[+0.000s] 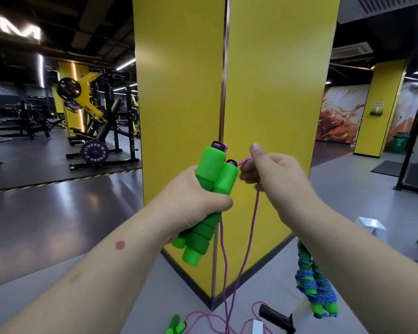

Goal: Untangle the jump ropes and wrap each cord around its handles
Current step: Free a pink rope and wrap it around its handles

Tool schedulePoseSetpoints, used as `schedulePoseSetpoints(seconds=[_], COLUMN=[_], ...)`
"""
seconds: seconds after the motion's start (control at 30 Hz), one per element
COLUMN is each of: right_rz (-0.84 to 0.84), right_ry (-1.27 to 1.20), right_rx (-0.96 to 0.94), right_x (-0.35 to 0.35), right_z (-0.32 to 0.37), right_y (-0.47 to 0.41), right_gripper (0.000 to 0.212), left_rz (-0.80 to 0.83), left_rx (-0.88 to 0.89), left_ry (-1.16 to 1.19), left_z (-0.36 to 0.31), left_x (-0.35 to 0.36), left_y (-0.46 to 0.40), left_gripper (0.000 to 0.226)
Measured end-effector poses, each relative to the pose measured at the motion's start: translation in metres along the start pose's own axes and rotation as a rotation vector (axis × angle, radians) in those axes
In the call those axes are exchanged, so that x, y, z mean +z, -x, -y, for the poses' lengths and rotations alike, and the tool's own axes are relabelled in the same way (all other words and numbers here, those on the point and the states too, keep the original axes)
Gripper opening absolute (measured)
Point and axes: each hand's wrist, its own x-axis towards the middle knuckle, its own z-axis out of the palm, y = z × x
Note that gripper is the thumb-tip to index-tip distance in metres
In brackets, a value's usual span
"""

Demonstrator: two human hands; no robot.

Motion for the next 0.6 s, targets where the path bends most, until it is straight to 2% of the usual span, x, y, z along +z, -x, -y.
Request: schedulePoseSetpoints(seconds=[0.07,0.1,0.17,0.2,0.27,0.37,0.6], right_rz=[-0.084,-0.050,0.183,0.304,0.419,0.403,0.469], right_ry=[0.162,0.162,0.046,0.039,0.120,0.133,0.123], right_rx=[-0.130,-0.172,-0.196,-0.210,-0.289,-0.348,-0.278], right_x=[-0.007,-0.007,-0.001,0.002,0.005,0.005,0.006], right_z=[0.000,0.003,0.009,0.011,0.013,0.015,0.010], right_y=[0.001,0.002,0.005,0.006,0.007,0.010,0.010], right_gripper=[0.043,0.038,0.033,0.039,0.048,0.049,0.038], left_rz=[0.021,0.061,0.172,0.227,0.307,0.353,0.351], left_rx=[-0.024,-0.039,-0.057,-0.061,-0.075,-0.069,-0.031], left_ry=[-0.065,-0.090,-0.131,-0.136,-0.104,-0.033,-0.021], left_z=[-0.002,-0.004,-0.009,-0.012,-0.018,-0.021,-0.015], left_x=[-0.007,-0.009,-0.009,-0.008,-0.008,-0.012,-0.014], left_y=[-0.001,0.000,0.002,0.003,0.008,0.011,0.012], left_gripper=[0.037,0.037,0.036,0.035,0.031,0.032,0.049])
